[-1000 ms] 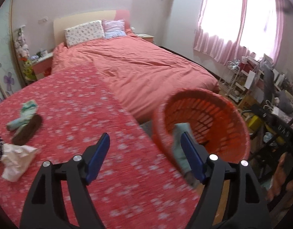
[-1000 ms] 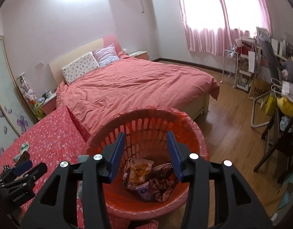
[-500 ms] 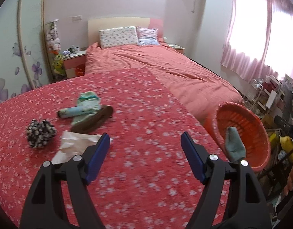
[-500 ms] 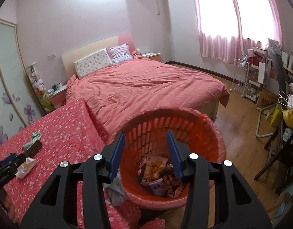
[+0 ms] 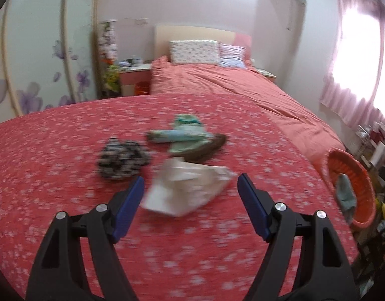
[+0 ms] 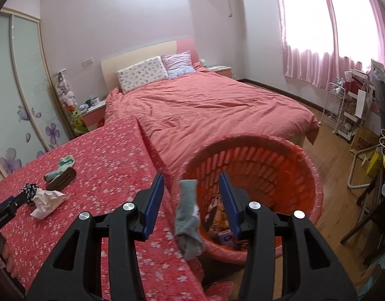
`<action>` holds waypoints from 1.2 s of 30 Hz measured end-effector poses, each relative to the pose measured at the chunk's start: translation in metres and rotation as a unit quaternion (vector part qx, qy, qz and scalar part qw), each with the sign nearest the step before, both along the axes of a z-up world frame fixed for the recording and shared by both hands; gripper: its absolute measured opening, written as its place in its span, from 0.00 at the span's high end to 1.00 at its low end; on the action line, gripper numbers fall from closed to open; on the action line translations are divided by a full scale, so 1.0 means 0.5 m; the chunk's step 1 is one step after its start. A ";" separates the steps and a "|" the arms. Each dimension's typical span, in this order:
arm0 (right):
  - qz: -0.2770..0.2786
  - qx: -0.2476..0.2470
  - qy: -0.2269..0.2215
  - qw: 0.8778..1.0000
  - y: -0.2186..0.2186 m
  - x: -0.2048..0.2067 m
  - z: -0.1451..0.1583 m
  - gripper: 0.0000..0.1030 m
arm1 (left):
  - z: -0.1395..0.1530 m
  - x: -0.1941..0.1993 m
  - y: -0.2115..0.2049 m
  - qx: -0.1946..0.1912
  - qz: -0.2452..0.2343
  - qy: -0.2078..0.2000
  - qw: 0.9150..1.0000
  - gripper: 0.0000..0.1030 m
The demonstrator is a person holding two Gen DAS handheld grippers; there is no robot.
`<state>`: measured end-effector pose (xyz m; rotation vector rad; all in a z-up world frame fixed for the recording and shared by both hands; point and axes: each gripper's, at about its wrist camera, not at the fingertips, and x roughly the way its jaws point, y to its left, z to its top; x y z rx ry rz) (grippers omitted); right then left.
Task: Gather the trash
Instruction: 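Move left tool back over the bed while right tool reaches the grey sock on the basket rim, then grasp the grey sock with right tool while left tool grasps the black floral cloth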
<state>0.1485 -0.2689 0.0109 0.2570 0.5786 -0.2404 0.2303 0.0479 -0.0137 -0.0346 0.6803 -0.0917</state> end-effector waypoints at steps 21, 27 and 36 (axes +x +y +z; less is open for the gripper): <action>0.072 -0.004 0.017 0.997 0.136 0.047 -0.015 0.55 | -0.029 0.071 0.173 -0.026 0.095 0.026 0.995 0.27; 0.092 -0.017 0.017 0.995 0.173 0.051 -0.016 0.55 | -0.040 0.125 0.162 -0.030 0.093 0.043 0.994 0.27; 0.040 -0.021 0.024 0.999 0.099 0.036 -0.033 0.55 | -0.052 0.141 0.165 -0.017 0.094 0.049 0.994 0.27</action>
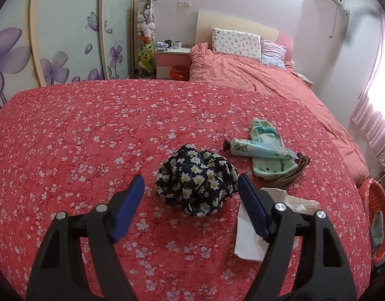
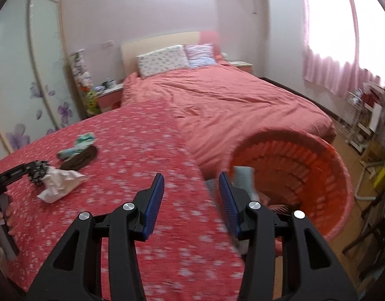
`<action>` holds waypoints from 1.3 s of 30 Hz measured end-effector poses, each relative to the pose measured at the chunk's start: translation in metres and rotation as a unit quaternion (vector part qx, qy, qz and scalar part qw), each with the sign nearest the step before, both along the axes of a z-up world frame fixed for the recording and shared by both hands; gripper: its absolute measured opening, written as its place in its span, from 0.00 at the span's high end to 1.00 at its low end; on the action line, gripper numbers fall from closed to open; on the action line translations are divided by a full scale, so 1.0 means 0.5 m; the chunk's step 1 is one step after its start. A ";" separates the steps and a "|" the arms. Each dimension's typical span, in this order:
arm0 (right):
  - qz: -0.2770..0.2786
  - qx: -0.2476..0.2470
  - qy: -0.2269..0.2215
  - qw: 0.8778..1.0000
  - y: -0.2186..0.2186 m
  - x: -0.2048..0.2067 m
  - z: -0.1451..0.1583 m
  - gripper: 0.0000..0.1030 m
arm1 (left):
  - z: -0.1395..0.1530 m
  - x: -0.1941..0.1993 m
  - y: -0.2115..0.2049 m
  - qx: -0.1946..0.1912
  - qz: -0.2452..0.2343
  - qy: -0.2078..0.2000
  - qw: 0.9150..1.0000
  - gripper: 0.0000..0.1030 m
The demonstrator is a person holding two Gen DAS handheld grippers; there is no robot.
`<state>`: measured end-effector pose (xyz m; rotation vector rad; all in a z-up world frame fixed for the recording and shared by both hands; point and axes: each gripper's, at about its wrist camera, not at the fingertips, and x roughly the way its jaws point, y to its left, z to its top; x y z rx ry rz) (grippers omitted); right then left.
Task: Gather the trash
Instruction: 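Grasp the grey sock with right tool while left tool grasps the black floral cloth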
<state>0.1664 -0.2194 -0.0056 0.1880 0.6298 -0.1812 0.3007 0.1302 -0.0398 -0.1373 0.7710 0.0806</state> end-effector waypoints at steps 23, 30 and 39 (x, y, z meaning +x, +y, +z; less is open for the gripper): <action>-0.031 0.003 0.072 0.997 -0.074 0.041 -0.118 0.95 | -0.020 0.003 -0.011 0.005 -0.012 0.003 1.000 0.27; 0.033 0.000 -0.020 0.999 0.010 -0.009 -0.014 0.95 | -0.027 0.012 -0.013 0.002 -0.015 0.005 1.000 0.27; 0.096 -0.009 -0.030 0.995 0.102 0.003 0.008 0.95 | -0.049 0.052 -0.027 0.002 -0.026 0.028 0.999 0.45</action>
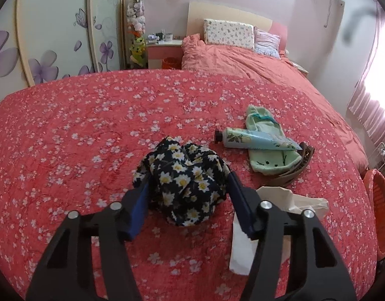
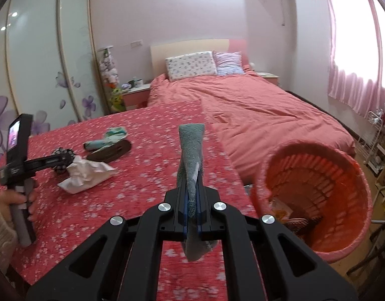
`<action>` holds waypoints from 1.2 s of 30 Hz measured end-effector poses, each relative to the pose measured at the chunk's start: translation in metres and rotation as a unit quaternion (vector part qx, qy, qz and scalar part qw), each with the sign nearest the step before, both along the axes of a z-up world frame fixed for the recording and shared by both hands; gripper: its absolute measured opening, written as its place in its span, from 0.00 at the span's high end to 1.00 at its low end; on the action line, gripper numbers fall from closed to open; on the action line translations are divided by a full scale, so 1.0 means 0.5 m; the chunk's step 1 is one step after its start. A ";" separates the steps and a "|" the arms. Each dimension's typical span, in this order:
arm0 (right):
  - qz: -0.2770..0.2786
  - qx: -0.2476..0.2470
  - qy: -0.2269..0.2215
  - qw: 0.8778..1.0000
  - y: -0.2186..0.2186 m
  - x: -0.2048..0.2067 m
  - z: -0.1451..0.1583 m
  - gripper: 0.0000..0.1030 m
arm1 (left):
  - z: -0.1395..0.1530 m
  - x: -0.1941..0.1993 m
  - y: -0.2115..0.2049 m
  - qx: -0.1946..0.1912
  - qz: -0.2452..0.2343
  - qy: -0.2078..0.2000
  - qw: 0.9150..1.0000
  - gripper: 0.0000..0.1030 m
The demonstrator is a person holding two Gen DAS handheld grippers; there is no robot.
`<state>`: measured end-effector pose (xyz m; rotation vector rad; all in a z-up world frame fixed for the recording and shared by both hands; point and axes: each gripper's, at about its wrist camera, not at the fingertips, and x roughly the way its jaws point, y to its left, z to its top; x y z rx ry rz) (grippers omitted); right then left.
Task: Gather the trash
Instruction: 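Grasp the grey sock with right tool while left tool grasps the black floral cloth, then carry grey sock and floral cloth over the orange basket and open both tools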
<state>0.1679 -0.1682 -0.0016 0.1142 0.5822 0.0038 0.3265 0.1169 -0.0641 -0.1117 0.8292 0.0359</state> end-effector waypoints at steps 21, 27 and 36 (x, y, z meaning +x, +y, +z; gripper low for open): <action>0.006 0.020 -0.054 0.998 0.013 -0.045 0.088 0.95 | 0.211 -0.120 0.006 -0.019 -0.036 -0.086 0.995 0.87; 0.003 0.027 -0.067 0.997 0.006 -0.058 0.105 0.95 | 0.241 -0.147 -0.032 -0.025 -0.061 -0.090 0.994 0.87; -0.018 0.034 -0.085 0.996 -0.031 -0.078 0.125 0.95 | 0.260 -0.181 -0.136 -0.037 -0.121 -0.097 0.987 0.87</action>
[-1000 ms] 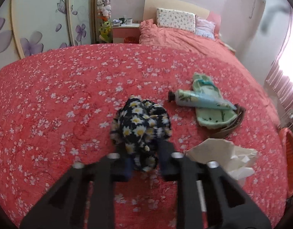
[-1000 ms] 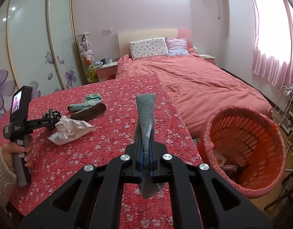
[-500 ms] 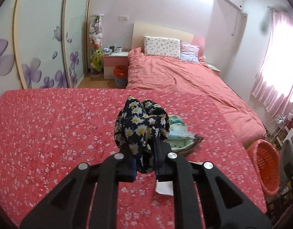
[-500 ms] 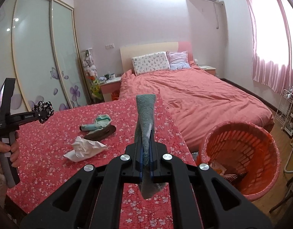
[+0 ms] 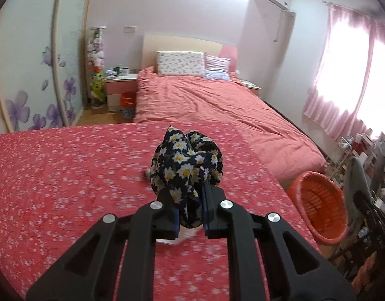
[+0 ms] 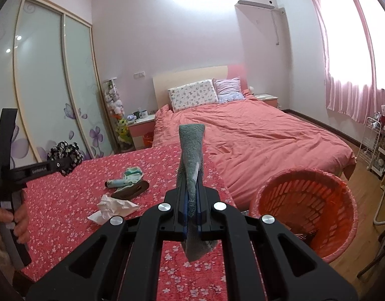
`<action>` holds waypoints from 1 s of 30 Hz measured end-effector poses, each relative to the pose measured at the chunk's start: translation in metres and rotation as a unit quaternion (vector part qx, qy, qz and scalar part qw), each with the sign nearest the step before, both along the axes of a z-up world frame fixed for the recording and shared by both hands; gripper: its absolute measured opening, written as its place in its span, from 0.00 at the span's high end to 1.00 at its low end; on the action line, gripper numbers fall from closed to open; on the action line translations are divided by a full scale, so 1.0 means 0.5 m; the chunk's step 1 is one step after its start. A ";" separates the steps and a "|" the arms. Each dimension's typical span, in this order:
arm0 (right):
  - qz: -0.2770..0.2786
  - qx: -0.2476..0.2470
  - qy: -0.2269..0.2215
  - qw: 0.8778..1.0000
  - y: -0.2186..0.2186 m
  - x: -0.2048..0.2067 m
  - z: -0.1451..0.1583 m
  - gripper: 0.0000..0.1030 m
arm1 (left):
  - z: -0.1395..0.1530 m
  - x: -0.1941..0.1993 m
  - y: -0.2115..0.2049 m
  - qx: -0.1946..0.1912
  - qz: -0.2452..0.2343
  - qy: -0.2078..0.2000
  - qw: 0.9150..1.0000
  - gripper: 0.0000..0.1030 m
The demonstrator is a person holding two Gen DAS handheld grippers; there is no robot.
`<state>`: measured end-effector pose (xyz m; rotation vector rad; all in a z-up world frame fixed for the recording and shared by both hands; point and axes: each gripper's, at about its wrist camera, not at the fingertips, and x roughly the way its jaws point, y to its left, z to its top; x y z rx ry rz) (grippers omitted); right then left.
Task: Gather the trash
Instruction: 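Carry grey sock and floral cloth over the orange basket and open both tools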
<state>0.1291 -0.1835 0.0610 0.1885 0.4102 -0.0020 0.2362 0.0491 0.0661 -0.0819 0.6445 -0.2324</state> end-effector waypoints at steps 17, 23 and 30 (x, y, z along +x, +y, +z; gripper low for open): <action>-0.050 0.022 -0.013 0.998 -0.090 -0.026 0.003 0.95 | -0.034 -0.065 -0.243 -0.042 -0.138 0.020 0.989 0.87; -0.087 0.024 -0.013 0.996 -0.145 -0.037 -0.002 0.95 | -0.055 -0.084 -0.341 -0.036 -0.182 0.026 0.982 0.87; -0.123 0.038 -0.007 0.992 -0.210 -0.041 -0.016 0.95 | -0.080 -0.082 -0.417 -0.037 -0.221 0.041 0.974 0.86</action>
